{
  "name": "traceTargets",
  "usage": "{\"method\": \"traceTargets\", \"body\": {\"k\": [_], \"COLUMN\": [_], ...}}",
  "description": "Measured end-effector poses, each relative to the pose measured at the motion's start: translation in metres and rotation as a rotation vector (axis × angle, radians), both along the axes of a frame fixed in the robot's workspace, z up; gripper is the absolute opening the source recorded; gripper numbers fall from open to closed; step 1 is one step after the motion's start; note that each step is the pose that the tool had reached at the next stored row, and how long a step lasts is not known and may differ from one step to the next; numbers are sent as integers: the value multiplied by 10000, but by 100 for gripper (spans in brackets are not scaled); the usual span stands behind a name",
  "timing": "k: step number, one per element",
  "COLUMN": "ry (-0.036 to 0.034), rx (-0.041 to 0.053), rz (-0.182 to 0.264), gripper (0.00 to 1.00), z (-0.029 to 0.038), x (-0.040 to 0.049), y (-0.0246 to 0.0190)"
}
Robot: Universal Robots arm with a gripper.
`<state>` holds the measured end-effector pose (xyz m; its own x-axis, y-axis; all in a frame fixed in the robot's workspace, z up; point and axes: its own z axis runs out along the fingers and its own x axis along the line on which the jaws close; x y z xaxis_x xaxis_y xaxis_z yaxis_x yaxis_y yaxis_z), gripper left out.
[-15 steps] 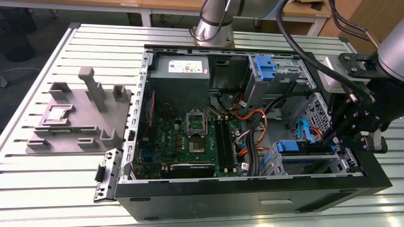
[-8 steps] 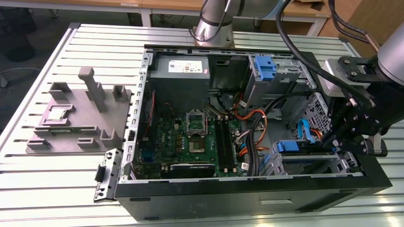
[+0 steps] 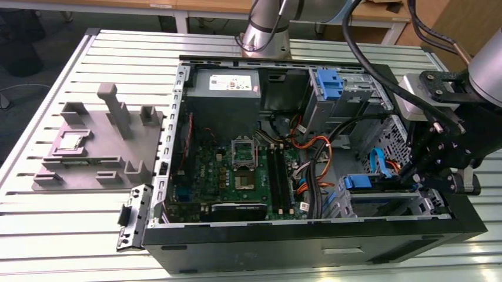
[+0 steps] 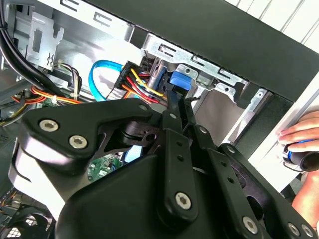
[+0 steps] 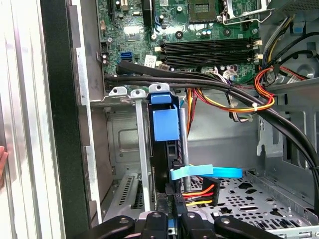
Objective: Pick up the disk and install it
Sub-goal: 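Insert the second disk wire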
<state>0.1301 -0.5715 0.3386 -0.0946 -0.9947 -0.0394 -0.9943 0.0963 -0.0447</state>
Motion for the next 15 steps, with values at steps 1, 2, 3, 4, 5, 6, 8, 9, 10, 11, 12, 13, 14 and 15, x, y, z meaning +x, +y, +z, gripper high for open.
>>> {"method": "traceTargets", "body": {"k": [1,2,3,4,5,6,8,9,10,11,12,13,14,15], "ry": [0,0,0,0,0,0,0,0,0,0,0,0,0,0], "rx": [0,0,0,0,0,0,0,0,1,-1,-8,-14,-20,-24], "rz": [0,0,0,0,0,0,0,0,0,0,0,0,0,0], "gripper": [17,17,18,18,25,25,25,25,25,25,25,25,25,25], "z": [0,0,0,0,0,-1,-1,-2,-6,-12,-17,-23,-29,-34], "x": [0,0,-1,-1,-1,-1,-2,-1,-2,-2,-2,-2,-2,-2], "y": [0,0,0,0,0,0,0,0,1,0,0,0,0,0]}}
